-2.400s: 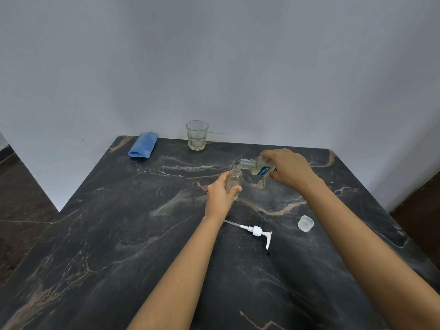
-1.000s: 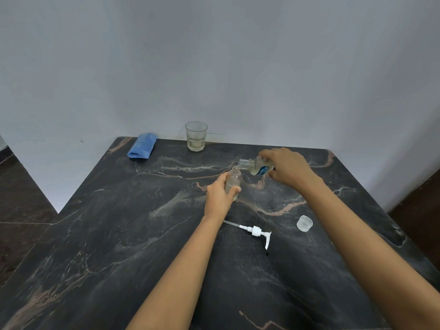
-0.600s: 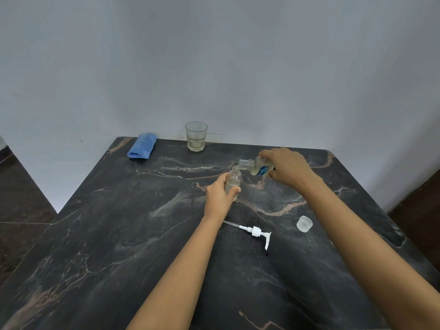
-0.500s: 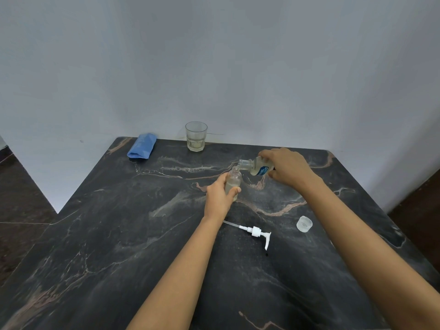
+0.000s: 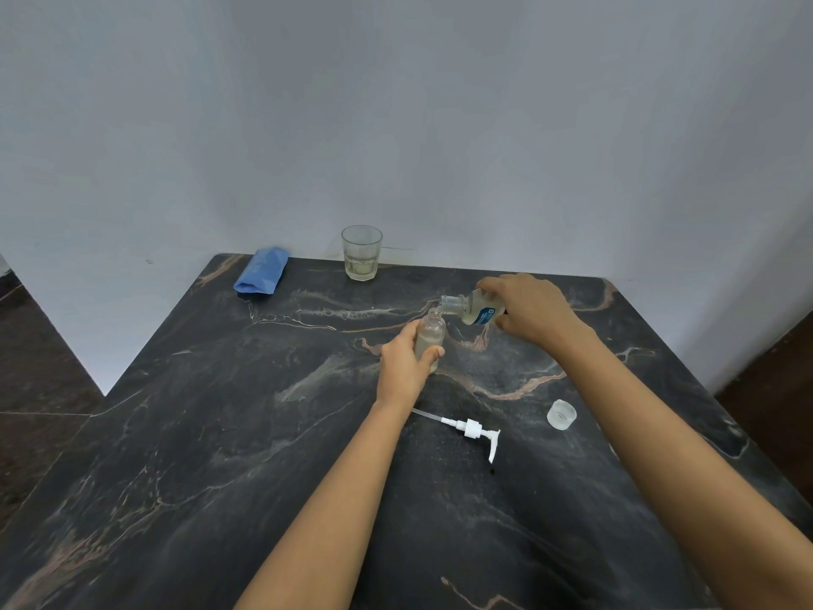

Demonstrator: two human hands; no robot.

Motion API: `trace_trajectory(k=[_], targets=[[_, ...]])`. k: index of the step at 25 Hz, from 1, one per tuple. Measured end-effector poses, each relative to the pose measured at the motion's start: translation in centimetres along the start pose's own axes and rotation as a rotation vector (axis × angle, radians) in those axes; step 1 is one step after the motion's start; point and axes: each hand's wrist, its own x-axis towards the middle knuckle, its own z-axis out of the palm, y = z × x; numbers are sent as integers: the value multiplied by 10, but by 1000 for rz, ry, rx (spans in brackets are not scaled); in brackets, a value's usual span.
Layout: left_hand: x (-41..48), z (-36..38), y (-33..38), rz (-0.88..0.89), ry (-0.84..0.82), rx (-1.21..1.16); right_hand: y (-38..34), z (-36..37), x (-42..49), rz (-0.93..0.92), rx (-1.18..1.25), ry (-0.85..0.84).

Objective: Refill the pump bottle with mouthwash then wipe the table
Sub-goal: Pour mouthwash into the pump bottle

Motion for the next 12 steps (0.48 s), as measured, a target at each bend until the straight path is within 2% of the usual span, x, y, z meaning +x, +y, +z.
trace_trajectory(k=[12], targets=[[1,1,-4,-3,-7,-20,-1,-1,1,-1,-4,-5]])
